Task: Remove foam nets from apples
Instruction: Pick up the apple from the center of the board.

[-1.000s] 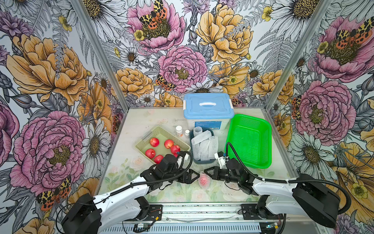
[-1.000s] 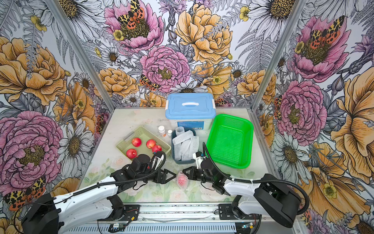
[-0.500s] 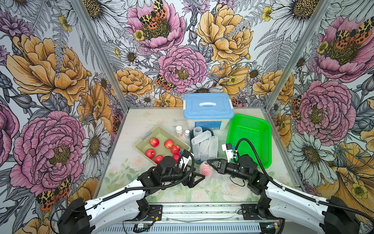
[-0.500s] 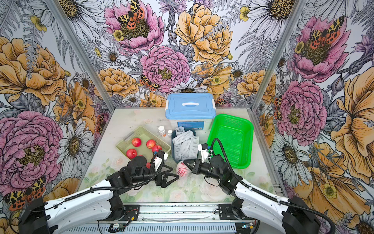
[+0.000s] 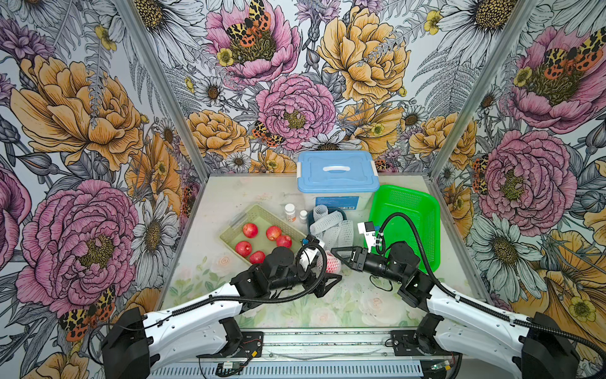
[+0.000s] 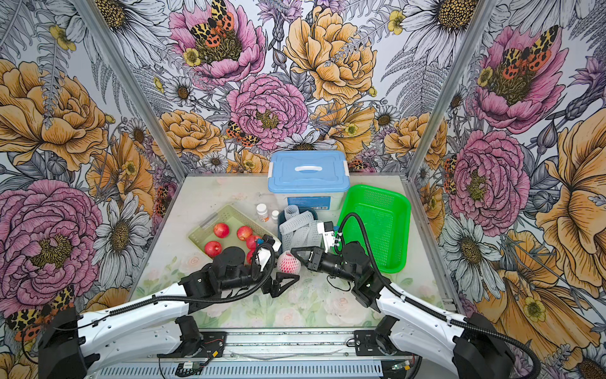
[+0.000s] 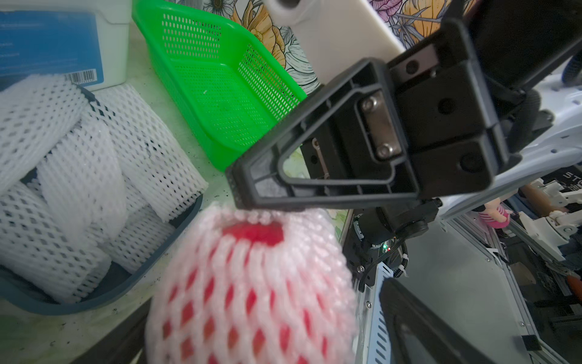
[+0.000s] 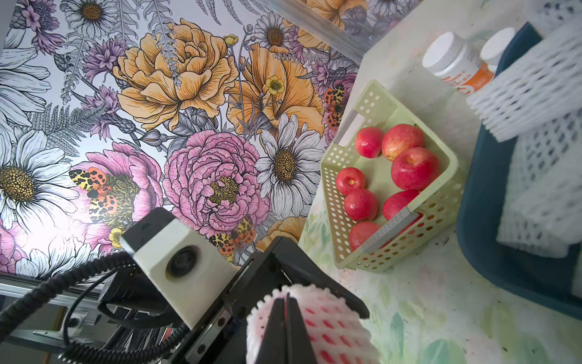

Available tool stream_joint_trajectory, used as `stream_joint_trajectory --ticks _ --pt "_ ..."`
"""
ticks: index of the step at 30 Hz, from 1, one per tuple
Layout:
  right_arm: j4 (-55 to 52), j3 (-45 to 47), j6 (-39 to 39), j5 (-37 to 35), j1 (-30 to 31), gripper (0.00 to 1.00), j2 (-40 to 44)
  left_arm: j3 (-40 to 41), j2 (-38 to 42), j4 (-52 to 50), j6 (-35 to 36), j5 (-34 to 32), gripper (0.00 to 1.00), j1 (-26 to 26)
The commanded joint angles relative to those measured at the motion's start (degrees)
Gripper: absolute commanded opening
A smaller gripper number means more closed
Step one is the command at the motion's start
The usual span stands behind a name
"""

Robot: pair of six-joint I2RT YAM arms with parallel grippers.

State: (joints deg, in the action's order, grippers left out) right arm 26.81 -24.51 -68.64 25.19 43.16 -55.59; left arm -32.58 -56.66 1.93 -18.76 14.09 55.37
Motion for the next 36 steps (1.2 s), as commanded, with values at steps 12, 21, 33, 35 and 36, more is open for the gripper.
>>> stream_joint_trajectory --ticks 12,21,33,35,36 --pt "3.40 -0.64 -0.45 1.34 -1.67 0.00 1.29 -0.32 -0.51 2.35 1.67 3.84 0.76 -2.09" --pt "-2.04 -1.68 8.54 2.81 -0.91 0.59 2.63 -0.69 -0.57 1.86 1.55 7.39 0.49 -3.43" --pt "-10.31 -5.47 16.43 -7.92 6.92 0.68 0.08 -2.02 -0.55 0.62 1.91 8.15 0.50 -3.78" --pt "-9.64 -5.54 16.37 -8.49 7.46 0.67 -0.20 -2.14 -0.57 0.39 2.20 8.11 0.50 -3.79" --pt "-9.71 -5.63 16.28 -8.49 7.64 0.67 -0.39 -2.23 -0.58 0.24 2.24 7.89 0.50 -3.77"
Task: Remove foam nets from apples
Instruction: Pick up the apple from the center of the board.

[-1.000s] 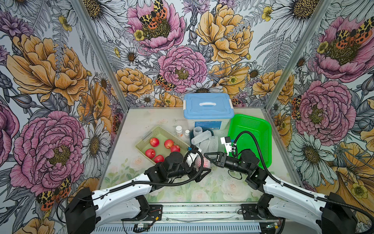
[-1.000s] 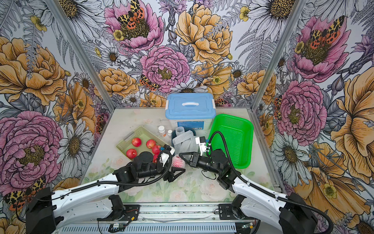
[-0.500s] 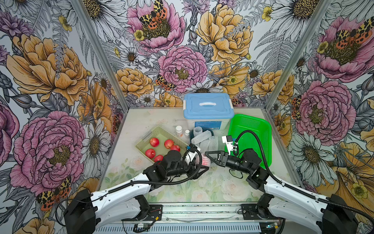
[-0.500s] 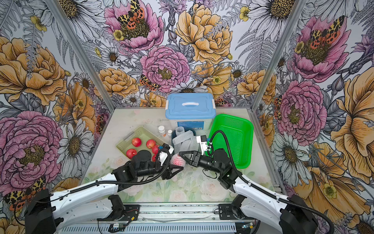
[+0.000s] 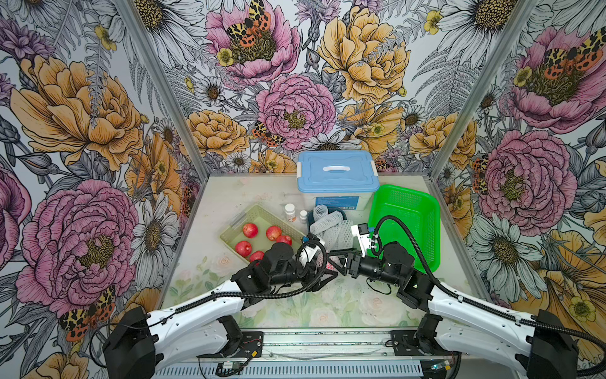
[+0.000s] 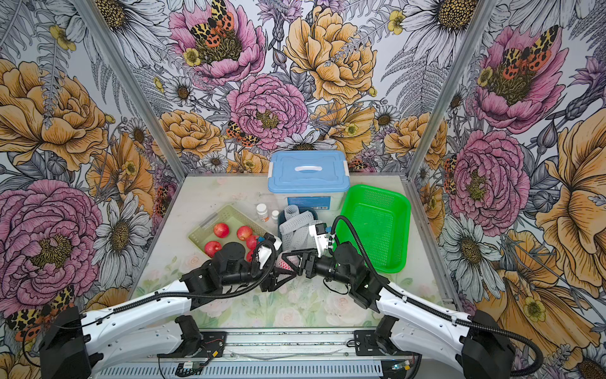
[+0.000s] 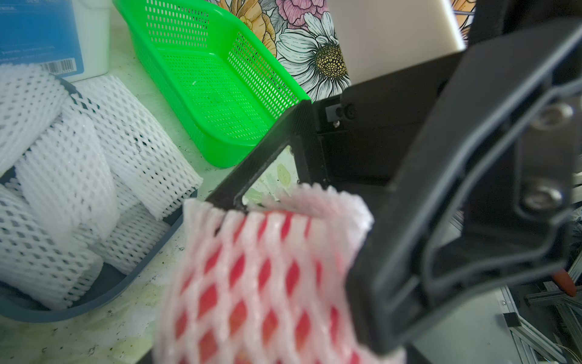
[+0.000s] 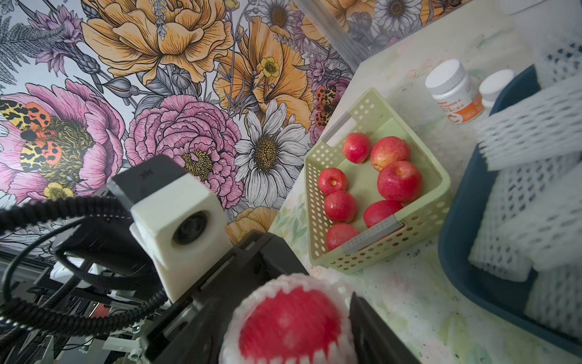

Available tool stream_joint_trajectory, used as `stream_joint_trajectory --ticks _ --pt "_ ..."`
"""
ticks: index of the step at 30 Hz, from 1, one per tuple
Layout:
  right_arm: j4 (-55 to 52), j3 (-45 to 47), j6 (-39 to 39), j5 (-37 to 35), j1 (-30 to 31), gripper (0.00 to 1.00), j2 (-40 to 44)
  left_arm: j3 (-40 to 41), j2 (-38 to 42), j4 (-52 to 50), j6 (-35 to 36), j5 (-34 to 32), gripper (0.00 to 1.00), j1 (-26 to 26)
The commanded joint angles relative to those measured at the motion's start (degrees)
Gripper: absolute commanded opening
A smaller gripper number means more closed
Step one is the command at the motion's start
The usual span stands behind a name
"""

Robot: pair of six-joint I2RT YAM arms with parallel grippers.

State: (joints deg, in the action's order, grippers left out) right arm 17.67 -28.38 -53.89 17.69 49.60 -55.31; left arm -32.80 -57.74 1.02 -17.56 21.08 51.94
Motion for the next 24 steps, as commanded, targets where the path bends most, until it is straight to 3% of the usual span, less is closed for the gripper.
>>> stream_joint_trajectory --ticks 1,4,8,17,21,24 --pt "-0.90 -1.93 1.51 -1.04 1.28 0.66 -0.97 -2.13 0.51 1.02 1.18 0.88 0.51 -0.35" --pt "-0.49 -2.05 1.29 -1.00 1.76 0.60 -1.89 -2.23 0.50 1.08 1.24 0.63 0.51 -0.22" --pt "0.75 -2.29 0.68 -1.09 2.20 0.44 -2.77 -2.22 0.11 1.31 1.13 0.50 0.56 -0.42" --pt "2.81 -1.68 -0.25 -1.13 2.24 0.17 -2.80 -2.38 0.18 1.14 1.18 -0.78 0.91 -0.35" --pt "2.81 -1.01 -2.19 -1.71 0.88 0.00 -1.57 -2.52 0.76 -0.17 1.48 -0.90 0.96 -0.27" --pt "4.18 0.96 -5.93 -1.26 -2.41 0.00 0.01 -2.65 1.64 -1.81 1.92 -0.78 0.97 -0.61"
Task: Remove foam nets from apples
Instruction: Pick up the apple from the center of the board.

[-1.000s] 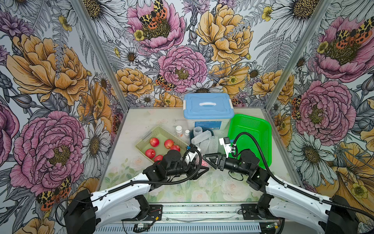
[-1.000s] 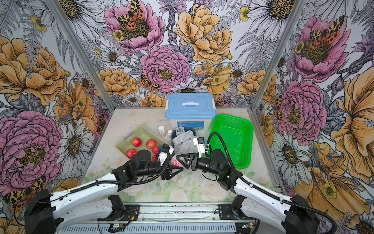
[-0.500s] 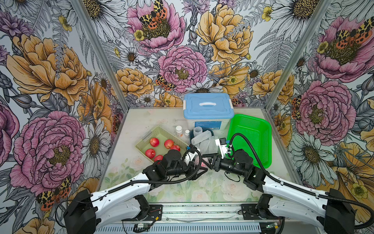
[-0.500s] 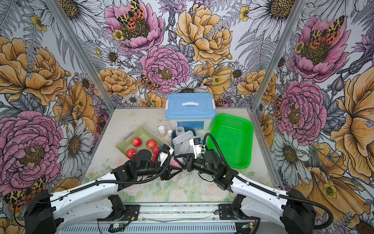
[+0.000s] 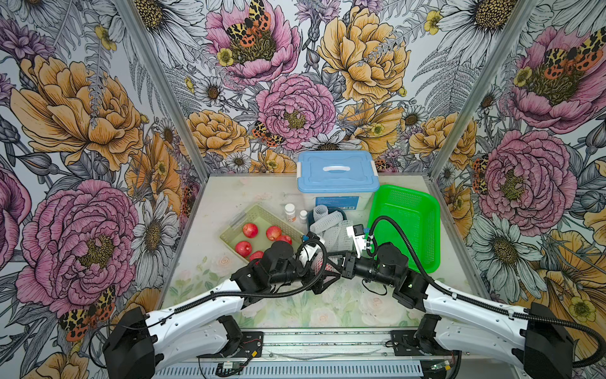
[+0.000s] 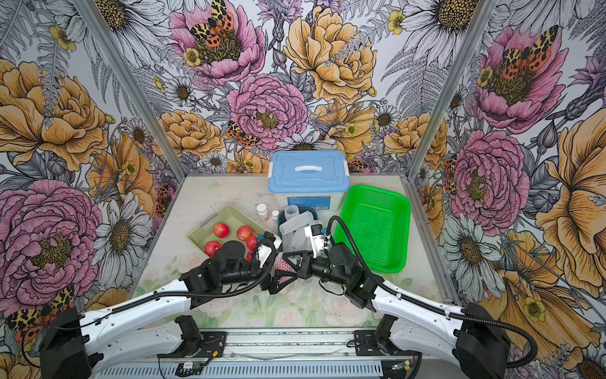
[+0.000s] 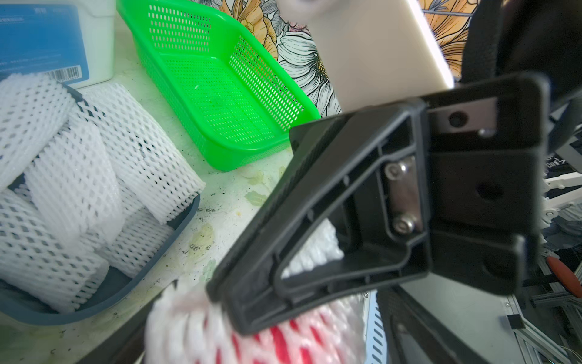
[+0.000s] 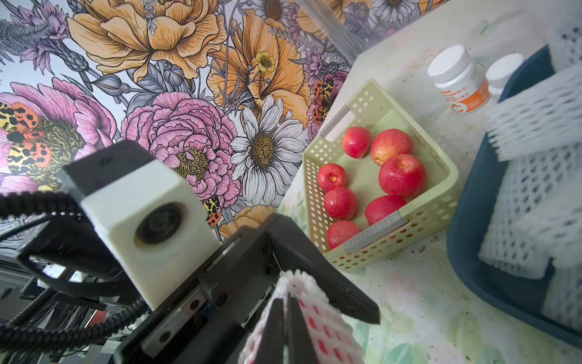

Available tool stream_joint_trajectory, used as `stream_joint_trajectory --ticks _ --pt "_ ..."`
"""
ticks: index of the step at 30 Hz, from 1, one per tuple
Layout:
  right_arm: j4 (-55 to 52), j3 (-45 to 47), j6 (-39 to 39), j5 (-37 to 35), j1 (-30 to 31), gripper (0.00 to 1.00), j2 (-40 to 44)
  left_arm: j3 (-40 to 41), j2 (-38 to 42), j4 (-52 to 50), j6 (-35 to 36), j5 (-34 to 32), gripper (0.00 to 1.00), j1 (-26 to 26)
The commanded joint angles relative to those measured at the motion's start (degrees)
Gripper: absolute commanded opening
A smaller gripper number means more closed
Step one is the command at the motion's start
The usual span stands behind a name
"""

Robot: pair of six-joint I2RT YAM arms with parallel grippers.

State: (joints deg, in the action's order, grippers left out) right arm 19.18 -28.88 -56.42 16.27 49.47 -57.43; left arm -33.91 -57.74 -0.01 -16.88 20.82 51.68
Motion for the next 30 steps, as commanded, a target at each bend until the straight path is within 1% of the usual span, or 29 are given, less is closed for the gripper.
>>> stream_joint_trajectory --ticks 1,3,6,9,12,13,16,20,22,25,30 --pt "3.07 2.22 -5.02 0.21 -3.56 0.00 2.75 -1.51 1.94 -1.26 1.24 -0.52 0.98 -0.50" --pt "4.54 4.14 -8.43 0.60 -6.76 0.00 4.22 -0.92 3.02 -1.57 0.70 -0.14 0.99 -1.39" --pt "5.83 6.29 -11.47 0.91 -9.69 0.00 6.66 0.69 5.42 -0.69 -0.82 1.37 0.97 -3.32" --pt "7.09 8.20 -14.89 1.42 -12.58 0.00 8.76 1.95 7.40 0.34 -1.88 3.44 0.92 -5.75" --pt "11.60 10.96 -19.93 2.74 -15.66 0.00 9.40 1.92 6.43 1.51 -2.17 5.36 0.86 -6.68" --pt "14.52 12.18 -22.03 3.03 -16.63 0.00 9.29 1.92 5.56 2.66 -2.82 5.98 0.81 -6.60" --pt "21.65 14.78 -26.92 2.77 -18.34 0.00 8.69 2.88 3.17 7.73 -6.43 6.36 0.60 -6.18" --pt "24.69 15.05 -27.87 1.39 -18.62 0.00 8.99 6.13 1.57 19.82 -13.17 7.10 0.46 -4.75" --pt "25.63 14.62 -27.91 1.22 -18.62 0.00 9.11 7.04 0.94 23.20 -14.71 5.95 0.44 -3.41" --pt "26.48 13.41 -27.98 1.45 -18.62 0.00 8.58 7.19 -0.72 25.32 -15.48 4.29 0.45 -1.50" --pt "27.24 11.67 -28.36 2.79 -18.54 0.00 6.75 7.89 -2.50 30.53 -18.26 1.05 0.44 -0.85"
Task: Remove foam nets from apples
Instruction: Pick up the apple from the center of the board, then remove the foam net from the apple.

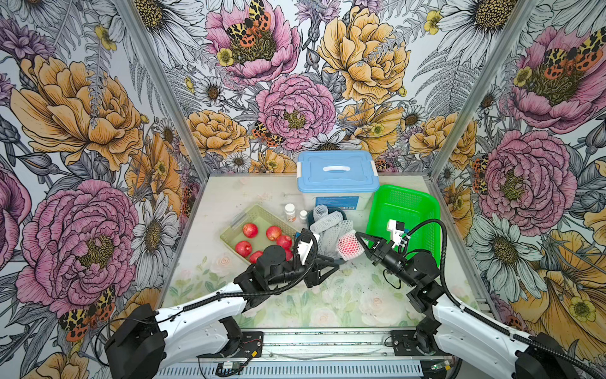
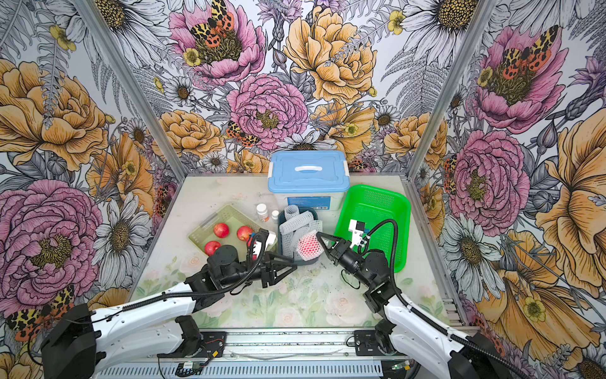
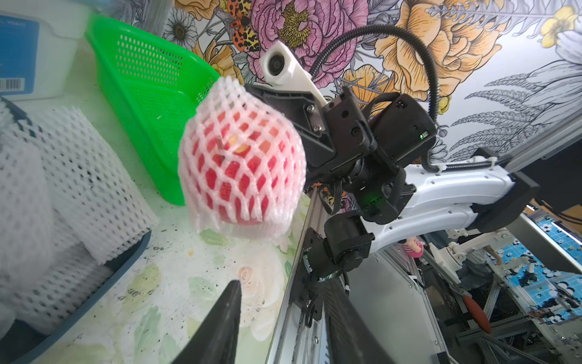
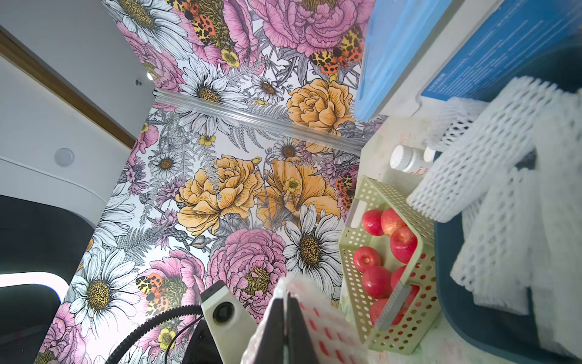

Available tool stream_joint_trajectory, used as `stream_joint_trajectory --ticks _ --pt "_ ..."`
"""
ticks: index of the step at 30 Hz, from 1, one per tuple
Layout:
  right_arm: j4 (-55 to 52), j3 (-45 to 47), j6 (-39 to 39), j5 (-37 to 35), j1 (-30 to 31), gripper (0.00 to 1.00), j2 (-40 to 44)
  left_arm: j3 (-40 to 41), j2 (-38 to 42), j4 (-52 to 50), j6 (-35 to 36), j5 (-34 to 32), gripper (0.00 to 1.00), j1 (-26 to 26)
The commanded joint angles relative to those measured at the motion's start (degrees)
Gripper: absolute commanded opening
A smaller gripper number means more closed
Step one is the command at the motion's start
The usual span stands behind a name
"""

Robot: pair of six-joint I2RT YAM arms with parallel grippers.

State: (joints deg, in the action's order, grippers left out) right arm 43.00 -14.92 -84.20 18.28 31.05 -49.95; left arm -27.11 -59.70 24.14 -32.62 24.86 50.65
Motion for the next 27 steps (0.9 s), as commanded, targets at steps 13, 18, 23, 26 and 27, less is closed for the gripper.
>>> stream_joint_trajectory --ticks 13,18,23,26,27 --pt "5.24 -4.42 -0.02 0.16 2.15 0.00 -2.14 1.19 -1.10 8.22 -3.41 -5.56 0.32 -1.90" --pt "6.83 -4.48 0.09 -0.27 2.92 0.00 -3.86 0.90 -0.97 8.28 -3.41 -5.18 0.28 -2.58" --pt "9.61 -4.76 -0.09 -0.45 3.66 0.00 -5.73 0.68 -1.81 8.82 -3.57 -4.59 0.28 -2.75" --pt "10.08 -5.24 -0.16 -0.20 4.09 0.00 -6.53 0.57 -2.39 9.48 -3.78 -4.13 0.28 -2.79" --pt "10.12 -5.38 -0.09 -0.25 4.19 0.00 -6.71 0.52 -2.48 9.68 -3.77 -4.20 0.28 -3.00"
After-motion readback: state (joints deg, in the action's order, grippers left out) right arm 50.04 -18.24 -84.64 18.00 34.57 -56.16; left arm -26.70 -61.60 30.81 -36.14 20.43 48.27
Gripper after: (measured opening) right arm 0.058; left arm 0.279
